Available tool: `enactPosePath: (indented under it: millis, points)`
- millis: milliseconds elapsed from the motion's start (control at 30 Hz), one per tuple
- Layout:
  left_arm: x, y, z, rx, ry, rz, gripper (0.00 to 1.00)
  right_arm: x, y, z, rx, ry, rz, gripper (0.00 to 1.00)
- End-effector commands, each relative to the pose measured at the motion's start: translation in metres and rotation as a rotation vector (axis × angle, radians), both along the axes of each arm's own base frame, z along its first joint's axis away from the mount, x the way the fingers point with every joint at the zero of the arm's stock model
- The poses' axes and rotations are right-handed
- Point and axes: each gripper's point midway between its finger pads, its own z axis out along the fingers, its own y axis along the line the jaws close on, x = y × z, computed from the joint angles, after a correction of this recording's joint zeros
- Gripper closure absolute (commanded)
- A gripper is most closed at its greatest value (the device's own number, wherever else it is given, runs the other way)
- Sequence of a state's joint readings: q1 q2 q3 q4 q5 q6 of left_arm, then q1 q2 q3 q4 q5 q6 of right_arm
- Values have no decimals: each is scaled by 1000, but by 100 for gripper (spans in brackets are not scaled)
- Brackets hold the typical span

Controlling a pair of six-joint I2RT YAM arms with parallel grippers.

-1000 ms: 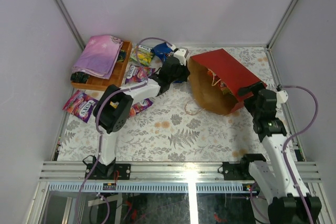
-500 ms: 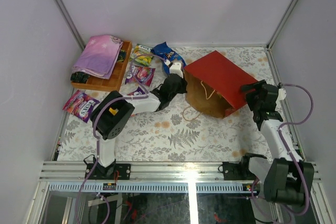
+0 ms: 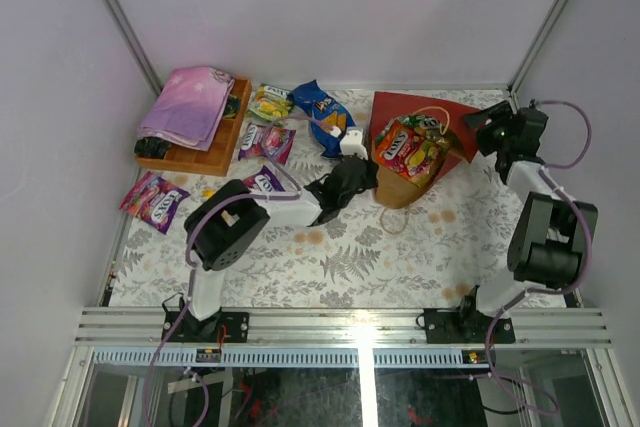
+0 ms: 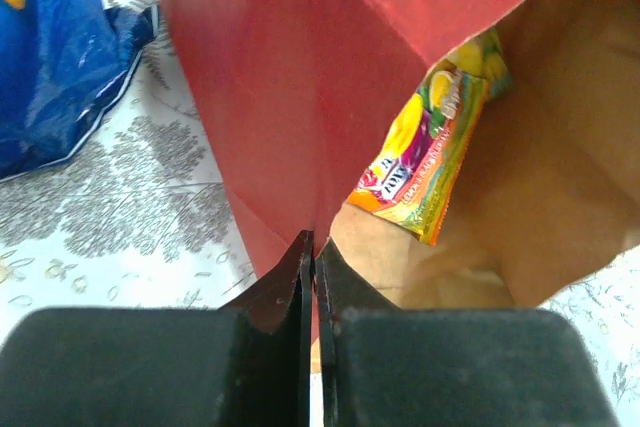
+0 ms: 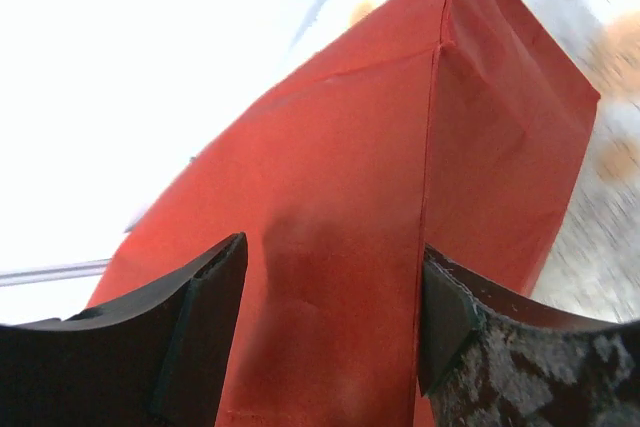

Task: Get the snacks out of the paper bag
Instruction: Adjust the paper bag at the center of the board.

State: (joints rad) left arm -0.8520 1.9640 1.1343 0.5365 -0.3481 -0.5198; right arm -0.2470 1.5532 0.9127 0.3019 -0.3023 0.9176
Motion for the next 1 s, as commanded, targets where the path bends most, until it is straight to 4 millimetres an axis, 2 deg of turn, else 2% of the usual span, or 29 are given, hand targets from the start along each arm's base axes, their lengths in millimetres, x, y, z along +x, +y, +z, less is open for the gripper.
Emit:
enactPosePath:
  millis: [0,67,167,267,333,400,467,600,700,833,967]
  points:
    - [20,-20,7,-14,-25,27,100,60,21,57,3,-227,252,33]
    - [27,-31,0,10,-17,9,100,82,29,70,49,-279,350,33]
    - [27,-44,-11,33,-2,-40,100,97,29,83,40,-329,385,28]
    - [16,-46,-19,37,3,-66,100,97,19,94,-62,-317,351,14]
    - [6,-47,-26,32,13,-75,100,85,10,96,-140,-268,302,3]
    - [-5,-48,-35,25,31,-83,100,63,-2,100,-209,-240,213,1]
    - [-14,-50,-42,14,47,-92,99,29,-11,123,-260,-258,96,1]
    - [-24,-53,-47,8,56,-110,96,-46,-24,121,-235,-253,-135,1]
    - [-27,-49,-42,-5,49,-109,94,-98,-21,104,-162,-264,-242,0]
    - [-24,-47,-26,-31,15,-102,89,-146,1,69,-118,-230,-276,5]
    - [-18,-53,-17,-33,12,-111,89,-196,0,31,-132,-168,-347,7]
